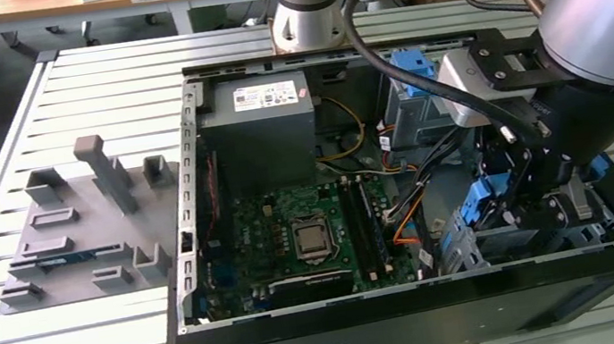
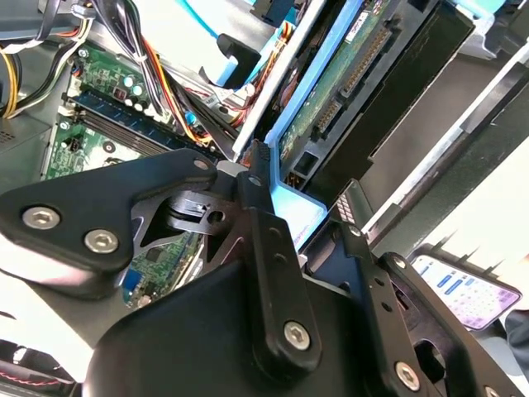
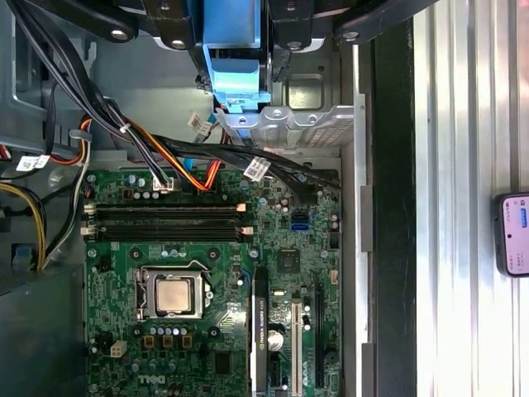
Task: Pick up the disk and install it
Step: 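Insert the disk into the insertion slot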
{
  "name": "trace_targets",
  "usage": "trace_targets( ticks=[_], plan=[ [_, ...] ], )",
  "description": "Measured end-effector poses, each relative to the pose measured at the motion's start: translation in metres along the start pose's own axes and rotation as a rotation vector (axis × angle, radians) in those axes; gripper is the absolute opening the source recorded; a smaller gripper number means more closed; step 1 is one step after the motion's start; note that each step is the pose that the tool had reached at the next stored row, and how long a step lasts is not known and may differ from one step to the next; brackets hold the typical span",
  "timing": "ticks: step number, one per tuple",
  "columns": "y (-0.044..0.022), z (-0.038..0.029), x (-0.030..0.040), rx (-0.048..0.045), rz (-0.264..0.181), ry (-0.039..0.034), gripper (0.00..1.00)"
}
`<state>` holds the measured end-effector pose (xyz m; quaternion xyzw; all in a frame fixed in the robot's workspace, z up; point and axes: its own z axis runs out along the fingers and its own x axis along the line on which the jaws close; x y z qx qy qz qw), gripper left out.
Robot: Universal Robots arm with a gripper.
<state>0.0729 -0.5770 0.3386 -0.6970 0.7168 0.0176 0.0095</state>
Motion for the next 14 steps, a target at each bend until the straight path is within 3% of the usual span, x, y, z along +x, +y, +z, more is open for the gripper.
trace_targets(
  ticks=[4,5,10,12,14],
  plan=[
    [0.0000,0.0002,0.0000,0.0001,0.000,-0.0003,0.38],
    [0.0000,0.0001,0.0000,0.0000,0.000,0.0000,0.44],
    [0.0000,0.0001,0.0000,0.0000,0.000,0.0000,0.44],
    [0.0000,0.0001,0.0000,0.0000,0.000,0.0000,0.42],
    [0.0000,0.0001,0.0000,0.0000,0.000,0.0000,0.29]
  ],
)
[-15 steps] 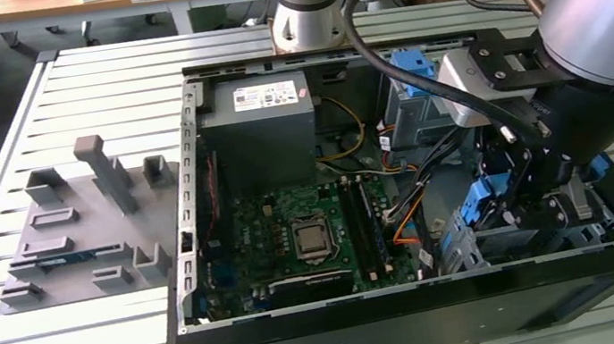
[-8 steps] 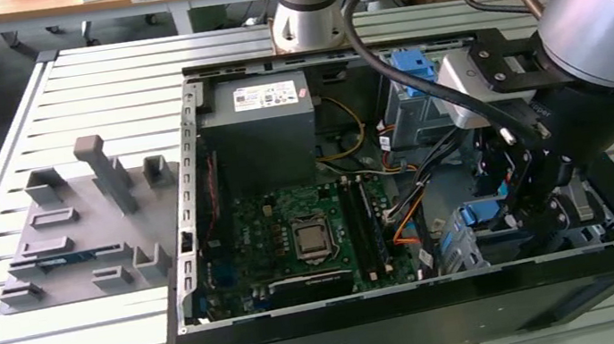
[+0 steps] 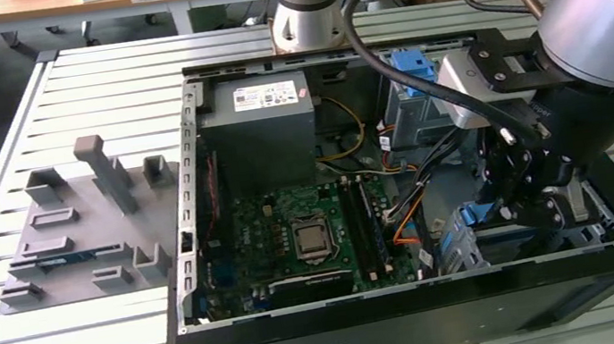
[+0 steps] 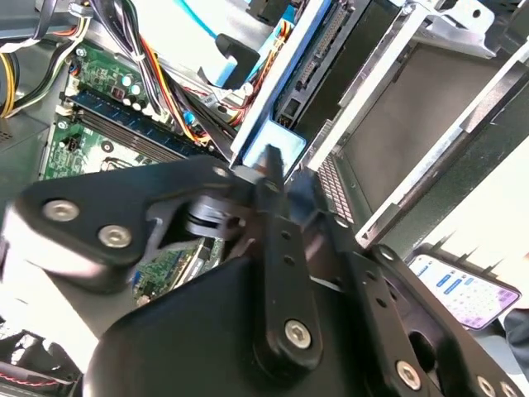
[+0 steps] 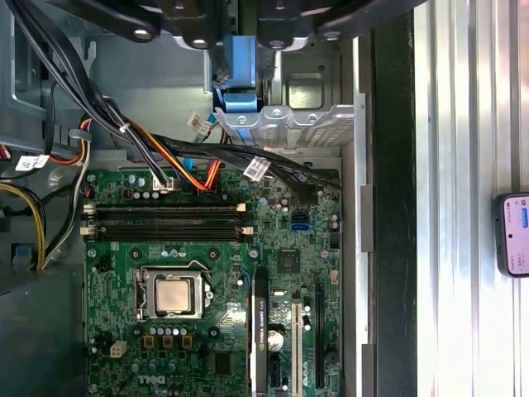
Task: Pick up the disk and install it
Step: 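Insert the disk into the insertion slot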
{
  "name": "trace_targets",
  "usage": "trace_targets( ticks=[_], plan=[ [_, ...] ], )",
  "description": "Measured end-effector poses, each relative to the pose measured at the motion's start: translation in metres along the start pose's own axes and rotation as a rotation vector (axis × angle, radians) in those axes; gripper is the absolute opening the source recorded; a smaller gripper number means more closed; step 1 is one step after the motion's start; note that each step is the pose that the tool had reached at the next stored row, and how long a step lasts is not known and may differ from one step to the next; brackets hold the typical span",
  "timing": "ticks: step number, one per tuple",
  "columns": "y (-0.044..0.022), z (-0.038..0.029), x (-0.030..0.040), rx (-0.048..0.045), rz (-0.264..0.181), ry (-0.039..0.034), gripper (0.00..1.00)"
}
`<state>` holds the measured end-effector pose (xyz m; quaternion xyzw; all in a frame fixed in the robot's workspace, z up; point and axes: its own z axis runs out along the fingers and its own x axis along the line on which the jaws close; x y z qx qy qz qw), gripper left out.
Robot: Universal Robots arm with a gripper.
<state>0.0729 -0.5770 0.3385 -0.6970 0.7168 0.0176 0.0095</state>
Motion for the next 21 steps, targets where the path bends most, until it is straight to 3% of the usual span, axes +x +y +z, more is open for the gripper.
trace_targets(
  ticks=[1,5,7,14,21],
  plan=[
    [0.0000,0.0000,0.0000,0.0000,0.000,0.0000,0.29],
    [0.0000,0.0002,0.0000,0.0000,0.000,-0.0001,0.13],
    [0.0000,0.0016,0.0001,0.0000,0.000,-0.0003,0.11],
    [-0.0003,0.0095,0.0004,0.0000,0.000,0.0001,0.11],
    [-0.0003,0.0116,0.0004,0.0002,0.000,0.0002,0.11]
  ],
)
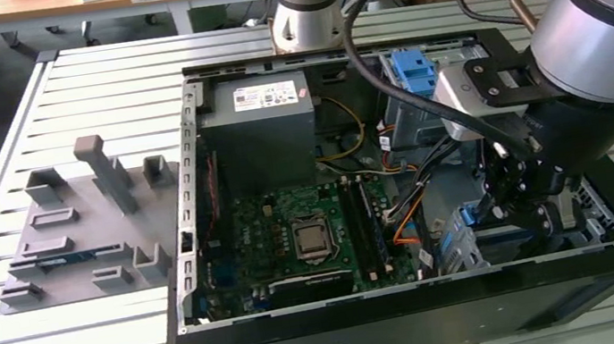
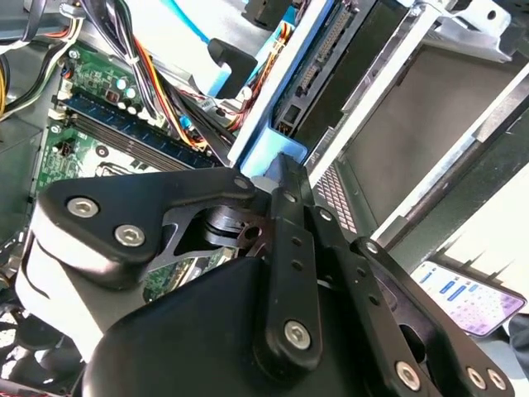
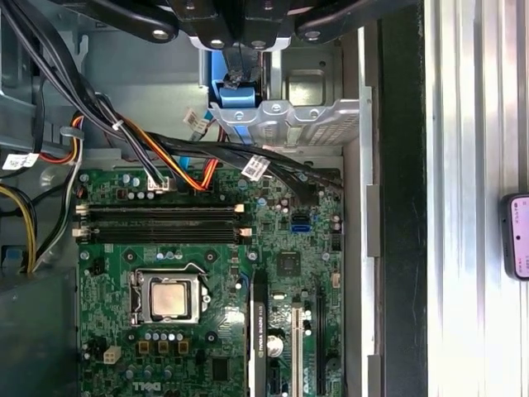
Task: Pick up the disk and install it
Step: 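Insert the disk into the insertion slot, then insert the first disk wire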
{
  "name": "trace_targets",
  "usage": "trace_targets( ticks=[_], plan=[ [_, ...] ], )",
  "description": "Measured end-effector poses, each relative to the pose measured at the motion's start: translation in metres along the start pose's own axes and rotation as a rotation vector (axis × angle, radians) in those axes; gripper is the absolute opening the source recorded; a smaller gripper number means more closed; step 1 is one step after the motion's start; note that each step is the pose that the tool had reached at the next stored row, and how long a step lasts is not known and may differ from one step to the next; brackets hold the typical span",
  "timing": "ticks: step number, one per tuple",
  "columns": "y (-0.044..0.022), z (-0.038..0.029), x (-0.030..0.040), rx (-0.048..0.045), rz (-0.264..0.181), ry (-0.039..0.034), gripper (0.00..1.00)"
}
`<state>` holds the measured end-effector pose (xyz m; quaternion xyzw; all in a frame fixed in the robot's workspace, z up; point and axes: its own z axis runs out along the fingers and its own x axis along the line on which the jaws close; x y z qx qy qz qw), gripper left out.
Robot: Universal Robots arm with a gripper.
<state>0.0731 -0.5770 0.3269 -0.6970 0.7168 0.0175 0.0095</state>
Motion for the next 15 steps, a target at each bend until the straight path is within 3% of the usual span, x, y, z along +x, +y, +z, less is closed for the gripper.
trace_targets(
  ticks=[8,15],
  plan=[
    [0.0001,-0.0107,-0.0006,0.0000,0.000,0.0001,0.11],
    [0.0001,-0.0113,-0.0006,0.0000,0.000,0.0000,0.11]
  ],
)
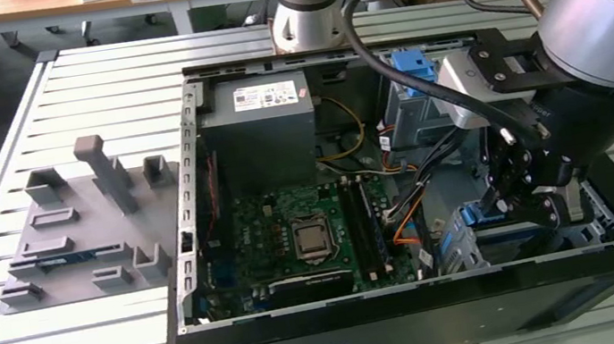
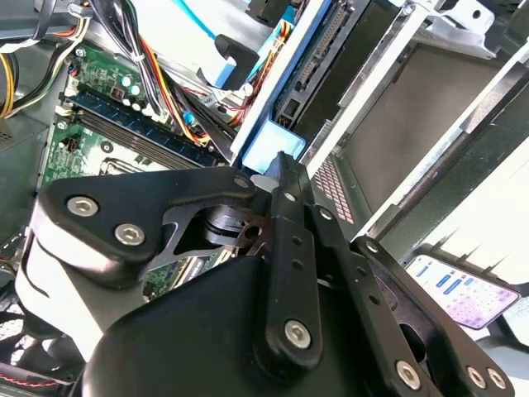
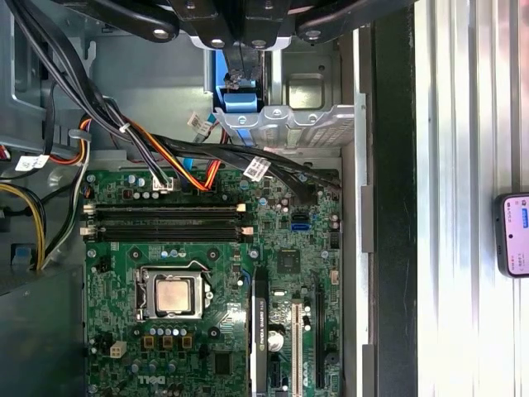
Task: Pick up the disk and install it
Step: 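Insert the first disk wire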
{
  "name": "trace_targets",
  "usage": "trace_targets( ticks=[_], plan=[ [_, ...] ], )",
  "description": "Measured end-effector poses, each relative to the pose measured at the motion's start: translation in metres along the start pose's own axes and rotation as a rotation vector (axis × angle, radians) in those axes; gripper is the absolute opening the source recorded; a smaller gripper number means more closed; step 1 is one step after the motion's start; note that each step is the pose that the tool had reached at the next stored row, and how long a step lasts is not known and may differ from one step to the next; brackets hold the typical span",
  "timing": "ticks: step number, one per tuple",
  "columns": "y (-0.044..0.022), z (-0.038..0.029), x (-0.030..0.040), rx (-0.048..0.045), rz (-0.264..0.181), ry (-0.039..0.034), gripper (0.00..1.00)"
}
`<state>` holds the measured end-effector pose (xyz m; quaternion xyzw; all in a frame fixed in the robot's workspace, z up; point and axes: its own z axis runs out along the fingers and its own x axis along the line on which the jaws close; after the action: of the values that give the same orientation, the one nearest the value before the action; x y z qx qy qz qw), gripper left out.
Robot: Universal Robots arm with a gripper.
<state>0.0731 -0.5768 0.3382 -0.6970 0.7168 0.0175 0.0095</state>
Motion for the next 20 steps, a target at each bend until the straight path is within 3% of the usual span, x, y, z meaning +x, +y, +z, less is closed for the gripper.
trace_targets(
  ticks=[8,11,16,20],
  plan=[
    [-0.0006,-0.0002,0.0000,0.0000,0.000,0.0001,0.11],
    [-0.0062,-0.0001,-0.0002,0.0000,0.000,-0.0001,0.11],
    [-0.0239,-0.0003,-0.0007,0.0000,0.000,0.0000,0.11],
    [-0.0261,-0.0025,-0.0012,0.0002,0.000,0.0000,0.11]
  ],
)
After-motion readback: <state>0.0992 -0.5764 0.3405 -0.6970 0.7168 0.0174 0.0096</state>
